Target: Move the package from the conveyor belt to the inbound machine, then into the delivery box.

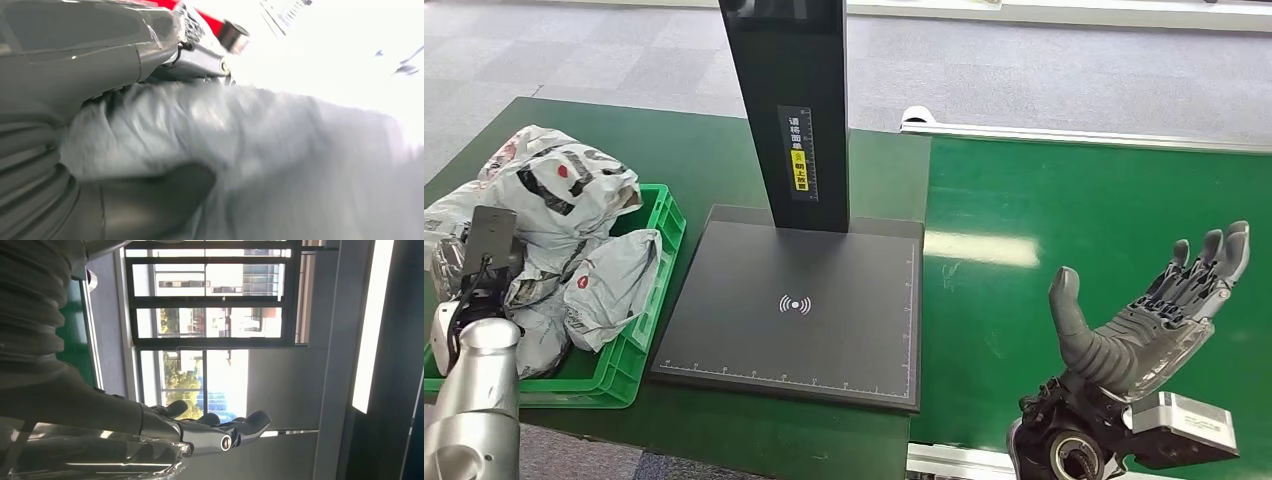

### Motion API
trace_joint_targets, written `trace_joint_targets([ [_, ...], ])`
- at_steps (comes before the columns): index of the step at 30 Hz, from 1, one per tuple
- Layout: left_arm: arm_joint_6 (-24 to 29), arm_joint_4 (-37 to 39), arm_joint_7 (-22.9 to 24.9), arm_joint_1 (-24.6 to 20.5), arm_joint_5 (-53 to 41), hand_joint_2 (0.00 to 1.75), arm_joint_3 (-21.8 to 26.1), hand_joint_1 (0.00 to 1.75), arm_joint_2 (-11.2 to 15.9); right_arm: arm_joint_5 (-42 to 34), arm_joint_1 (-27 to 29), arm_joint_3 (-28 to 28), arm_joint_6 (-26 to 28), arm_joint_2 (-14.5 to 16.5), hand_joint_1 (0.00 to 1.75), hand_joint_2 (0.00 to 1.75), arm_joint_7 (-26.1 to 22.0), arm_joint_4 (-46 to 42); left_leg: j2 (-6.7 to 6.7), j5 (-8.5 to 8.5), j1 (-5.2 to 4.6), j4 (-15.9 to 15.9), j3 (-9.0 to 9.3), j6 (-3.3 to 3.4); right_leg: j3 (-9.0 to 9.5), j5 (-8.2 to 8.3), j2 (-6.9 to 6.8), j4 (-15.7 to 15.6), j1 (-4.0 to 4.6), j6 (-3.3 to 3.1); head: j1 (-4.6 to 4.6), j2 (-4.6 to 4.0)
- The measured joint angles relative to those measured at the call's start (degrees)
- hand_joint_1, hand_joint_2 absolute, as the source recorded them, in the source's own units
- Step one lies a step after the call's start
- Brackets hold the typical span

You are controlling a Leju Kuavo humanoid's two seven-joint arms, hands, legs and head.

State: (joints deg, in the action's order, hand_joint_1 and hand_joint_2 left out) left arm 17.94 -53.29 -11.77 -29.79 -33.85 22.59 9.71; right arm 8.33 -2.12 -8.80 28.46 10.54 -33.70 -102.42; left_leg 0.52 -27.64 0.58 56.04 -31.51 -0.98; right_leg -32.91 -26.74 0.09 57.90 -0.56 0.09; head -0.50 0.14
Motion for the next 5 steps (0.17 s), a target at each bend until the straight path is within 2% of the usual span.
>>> trace_joint_targets([
  [5,-0.3,-15.6,-5.6,5.6,13.0,1.75,-0.5,0.0,-4.1,-0.8,0.2,0.0,0.4,0.0,0.0,1.75,-1.1,0.6,0.02,-0.05,-0.02,0.0,-0.06,0.0,-0.03,0.0,0.01,0.0,-0.02,0.01,0.0,0.0],
])
